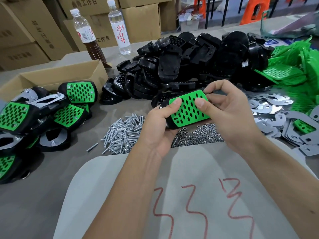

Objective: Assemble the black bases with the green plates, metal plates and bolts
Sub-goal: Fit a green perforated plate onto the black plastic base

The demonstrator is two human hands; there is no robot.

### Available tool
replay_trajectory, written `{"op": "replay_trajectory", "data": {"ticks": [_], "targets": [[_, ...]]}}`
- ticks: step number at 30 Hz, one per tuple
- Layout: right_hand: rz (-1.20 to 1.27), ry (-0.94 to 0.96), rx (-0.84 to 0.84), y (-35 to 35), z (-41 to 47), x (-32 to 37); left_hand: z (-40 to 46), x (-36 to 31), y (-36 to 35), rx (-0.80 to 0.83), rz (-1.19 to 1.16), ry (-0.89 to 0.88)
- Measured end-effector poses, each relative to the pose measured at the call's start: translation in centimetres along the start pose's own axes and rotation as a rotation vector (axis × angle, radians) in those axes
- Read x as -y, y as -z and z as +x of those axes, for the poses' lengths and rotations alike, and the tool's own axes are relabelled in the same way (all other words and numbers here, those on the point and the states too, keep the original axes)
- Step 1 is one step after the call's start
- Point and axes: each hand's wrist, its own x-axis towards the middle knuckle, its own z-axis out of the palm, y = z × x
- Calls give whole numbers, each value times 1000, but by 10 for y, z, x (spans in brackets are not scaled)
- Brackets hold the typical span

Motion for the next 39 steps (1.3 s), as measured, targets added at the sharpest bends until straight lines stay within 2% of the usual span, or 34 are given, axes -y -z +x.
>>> {"op": "replay_trajectory", "data": {"ticks": [3,8,11,16,18,20,23,26,30,35,39], "targets": [[4,-5,6,3,1,-1,-1,-2,1,72,-26,41],[71,-165,70,4,3,-1,1,1,-7,-154,28,-9],[86,-201,103,6,3,4,0,1,-6,-159,66,-3],[-23,-139,28,4,2,7,2,-1,-1,-81,305,-115],[-78,-115,46,3,2,6,3,-1,0,-63,478,-189],[-93,-98,77,3,2,7,2,-1,2,-63,554,-222],[-80,-96,111,2,2,9,2,-1,4,-24,555,-207],[-81,-67,138,0,0,12,1,0,4,25,600,-283],[-44,-52,100,-7,-2,13,1,1,0,-28,522,-336],[45,-228,110,-7,-2,12,2,0,-3,-207,336,-280],[-2,-200,32,-8,-2,13,2,-1,-3,-125,339,-198]]}}
